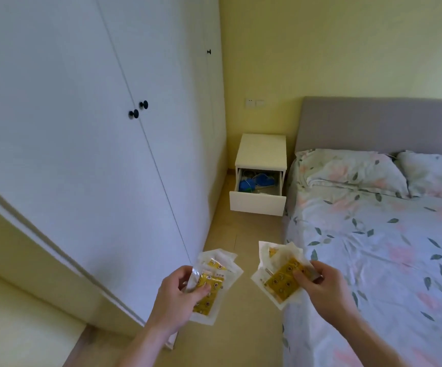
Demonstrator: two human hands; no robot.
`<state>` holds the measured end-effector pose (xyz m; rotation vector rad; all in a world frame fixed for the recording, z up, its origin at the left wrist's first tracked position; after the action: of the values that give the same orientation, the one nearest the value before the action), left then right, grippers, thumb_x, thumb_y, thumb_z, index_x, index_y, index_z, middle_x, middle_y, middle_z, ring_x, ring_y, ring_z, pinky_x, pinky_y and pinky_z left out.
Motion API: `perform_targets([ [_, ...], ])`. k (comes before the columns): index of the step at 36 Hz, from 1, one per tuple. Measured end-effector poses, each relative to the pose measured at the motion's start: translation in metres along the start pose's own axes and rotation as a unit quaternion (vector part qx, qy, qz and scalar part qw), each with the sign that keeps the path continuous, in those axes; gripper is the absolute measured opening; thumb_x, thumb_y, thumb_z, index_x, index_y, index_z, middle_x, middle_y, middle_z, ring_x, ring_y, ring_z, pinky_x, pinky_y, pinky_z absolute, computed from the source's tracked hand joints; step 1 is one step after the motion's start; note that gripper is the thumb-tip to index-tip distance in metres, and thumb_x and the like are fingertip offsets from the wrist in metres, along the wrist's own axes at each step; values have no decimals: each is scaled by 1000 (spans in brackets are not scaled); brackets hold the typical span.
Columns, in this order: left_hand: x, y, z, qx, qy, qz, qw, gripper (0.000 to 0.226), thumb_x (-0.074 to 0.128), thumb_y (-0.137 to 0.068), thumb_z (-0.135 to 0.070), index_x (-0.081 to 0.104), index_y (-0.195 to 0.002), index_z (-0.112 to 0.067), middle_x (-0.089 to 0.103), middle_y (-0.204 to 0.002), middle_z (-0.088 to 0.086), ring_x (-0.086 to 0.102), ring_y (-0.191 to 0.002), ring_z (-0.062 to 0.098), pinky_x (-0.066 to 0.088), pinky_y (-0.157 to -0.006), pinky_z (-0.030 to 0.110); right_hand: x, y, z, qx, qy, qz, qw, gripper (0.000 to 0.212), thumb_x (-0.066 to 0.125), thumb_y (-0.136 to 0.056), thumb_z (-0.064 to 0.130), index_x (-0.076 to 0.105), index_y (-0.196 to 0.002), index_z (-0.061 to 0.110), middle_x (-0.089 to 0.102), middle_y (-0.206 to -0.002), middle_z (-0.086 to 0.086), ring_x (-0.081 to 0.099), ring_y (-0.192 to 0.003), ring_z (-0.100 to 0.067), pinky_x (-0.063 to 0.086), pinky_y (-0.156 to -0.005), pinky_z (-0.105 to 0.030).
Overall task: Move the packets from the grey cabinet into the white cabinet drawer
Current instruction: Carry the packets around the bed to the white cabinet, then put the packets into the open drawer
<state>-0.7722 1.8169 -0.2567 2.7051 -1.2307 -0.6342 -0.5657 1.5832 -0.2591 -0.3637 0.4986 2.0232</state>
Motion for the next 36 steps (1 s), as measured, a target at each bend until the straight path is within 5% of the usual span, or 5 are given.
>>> perform_targets([
  [9, 14, -168, -24, -23, -2, 30, 999, 15, 81, -85, -23, 71, -96, -24, 77, -92, -10, 73, -85, 7, 54, -70, 23, 13, -143, 21, 33, 5, -19, 999, 19, 70, -93, 20, 68, -75, 21, 62, -52, 16, 57, -50, -2, 44, -52, -19],
  [12, 16, -230, -35, -19, 2, 45, 999, 14, 80, -85, -22, 71, -95, -23, 77, -91, -8, 73, -84, 8, 56, -72, 26, 19, -189, 37, 37, 11, -31, 999, 23, 69, -93, 15, 65, -70, 16, 55, -44, 17, 50, -42, 3, 35, -44, -9],
  [17, 20, -331, -55, -17, -4, 75, 997, 18, 81, -84, -27, 70, -98, -26, 76, -93, -10, 72, -87, 8, 56, -75, 27, 28, -262, 56, 64, -8, -61, 996, 27, 70, -93, 14, 62, -67, 10, 48, -40, 8, 36, -35, -4, 29, -42, -18],
  [26, 64, -493, -94, -38, -58, 121, 990, 23, 83, -82, -31, 68, -100, -29, 74, -94, -10, 70, -90, 10, 55, -73, 26, 19, -372, 66, 100, -16, -97, 990, 36, 71, -91, 20, 56, -59, 17, 46, -43, 11, 38, -39, -4, 28, -48, -24],
  [36, 134, -663, -109, -105, -64, 120, 985, 22, 79, -87, -26, 63, -103, -30, 73, -100, -6, 70, -93, 14, 58, -77, 33, -11, -550, 59, 145, -37, -98, 984, 44, 68, -94, 17, 46, -56, 25, 46, -38, 18, 39, -39, 0, 30, -43, -14],
])
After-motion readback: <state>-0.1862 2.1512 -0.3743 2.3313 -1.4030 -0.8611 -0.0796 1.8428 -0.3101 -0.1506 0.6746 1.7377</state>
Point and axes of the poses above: each hand's wrist, its own y-axis away from the middle knuckle, its own x-axis out of the palm, z = x × y, the point moved 3 cm from there along -y, towards the middle knuckle
